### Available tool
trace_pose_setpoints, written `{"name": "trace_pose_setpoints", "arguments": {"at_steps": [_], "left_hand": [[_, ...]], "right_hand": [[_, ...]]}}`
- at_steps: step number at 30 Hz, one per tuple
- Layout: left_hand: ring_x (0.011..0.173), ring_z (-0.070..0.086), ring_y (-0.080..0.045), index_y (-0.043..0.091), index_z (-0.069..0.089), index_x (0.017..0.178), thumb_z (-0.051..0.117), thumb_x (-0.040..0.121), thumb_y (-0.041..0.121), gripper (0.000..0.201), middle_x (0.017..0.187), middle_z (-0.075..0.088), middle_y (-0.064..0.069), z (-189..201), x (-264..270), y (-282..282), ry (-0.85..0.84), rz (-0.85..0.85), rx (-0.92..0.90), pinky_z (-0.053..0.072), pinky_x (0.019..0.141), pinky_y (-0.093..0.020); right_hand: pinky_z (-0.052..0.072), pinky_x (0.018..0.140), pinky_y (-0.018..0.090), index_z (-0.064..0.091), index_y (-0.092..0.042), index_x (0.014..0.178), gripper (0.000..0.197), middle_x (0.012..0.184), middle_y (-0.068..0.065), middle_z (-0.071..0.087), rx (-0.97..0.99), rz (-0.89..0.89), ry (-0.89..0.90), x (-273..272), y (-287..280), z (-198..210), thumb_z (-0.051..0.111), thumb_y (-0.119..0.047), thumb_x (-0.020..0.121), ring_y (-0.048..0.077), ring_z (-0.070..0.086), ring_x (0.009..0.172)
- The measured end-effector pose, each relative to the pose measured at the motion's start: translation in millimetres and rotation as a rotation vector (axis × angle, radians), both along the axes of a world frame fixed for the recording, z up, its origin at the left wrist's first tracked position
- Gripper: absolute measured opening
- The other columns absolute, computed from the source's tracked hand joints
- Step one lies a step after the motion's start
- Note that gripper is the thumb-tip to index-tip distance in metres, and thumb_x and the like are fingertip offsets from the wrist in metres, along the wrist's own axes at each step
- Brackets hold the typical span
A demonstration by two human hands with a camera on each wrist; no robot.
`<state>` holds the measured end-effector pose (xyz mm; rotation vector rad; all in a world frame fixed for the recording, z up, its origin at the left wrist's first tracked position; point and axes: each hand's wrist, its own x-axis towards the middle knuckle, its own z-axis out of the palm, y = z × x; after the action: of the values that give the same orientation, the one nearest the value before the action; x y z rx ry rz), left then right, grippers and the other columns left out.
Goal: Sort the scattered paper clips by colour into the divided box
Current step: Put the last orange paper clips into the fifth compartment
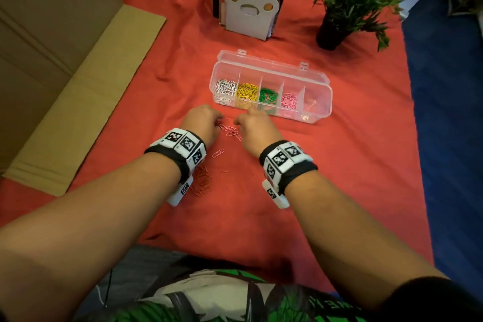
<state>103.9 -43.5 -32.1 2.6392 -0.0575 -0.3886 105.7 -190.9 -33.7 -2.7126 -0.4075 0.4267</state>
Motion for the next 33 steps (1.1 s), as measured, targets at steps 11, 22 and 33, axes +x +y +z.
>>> {"name": "trace_pose_setpoints", "arguments": {"at_steps": [11, 22, 33], "left_hand": [[0.097, 0.057, -0.038, 0.004, 0.059, 0.099, 0.051, 0.087, 0.014, 0.018, 0.103, 0.058, -0.021, -8.1, -0.4, -1.9, 0.043, -0.084, 0.072, 0.047, 0.083, -0.042], [0.105, 0.058, -0.032, 0.011, 0.065, 0.098, 0.054, 0.081, 0.014, 0.020, 0.107, 0.066, -0.016, -6.0, -33.2, -1.8, 0.154, -0.008, 0.052, 0.044, 0.088, -0.033], [0.097, 0.061, -0.038, 0.007, 0.064, 0.094, 0.053, 0.080, 0.011, 0.018, 0.099, 0.068, -0.019, -10.2, -36.4, -9.1, 0.123, -0.077, 0.217, 0.050, 0.083, -0.039]], "right_hand": [[0.045, 0.088, 0.041, 0.054, -0.006, 0.101, 0.021, 0.109, 0.013, 0.050, -0.086, -0.051, -0.032, -10.7, -9.1, -22.3, 0.050, 0.001, 0.082, 0.033, 0.046, 0.105], [0.048, 0.089, 0.039, 0.057, -0.001, 0.106, 0.024, 0.112, 0.018, 0.051, -0.057, -0.166, 0.108, -24.6, -38.2, -15.8, 0.053, -0.019, 0.090, 0.036, 0.056, 0.102], [0.046, 0.087, 0.045, 0.044, 0.004, 0.116, 0.033, 0.119, 0.023, 0.047, -0.244, -0.102, 0.024, -27.3, -16.5, -10.8, 0.030, 0.008, 0.087, 0.038, 0.050, 0.108]]}}
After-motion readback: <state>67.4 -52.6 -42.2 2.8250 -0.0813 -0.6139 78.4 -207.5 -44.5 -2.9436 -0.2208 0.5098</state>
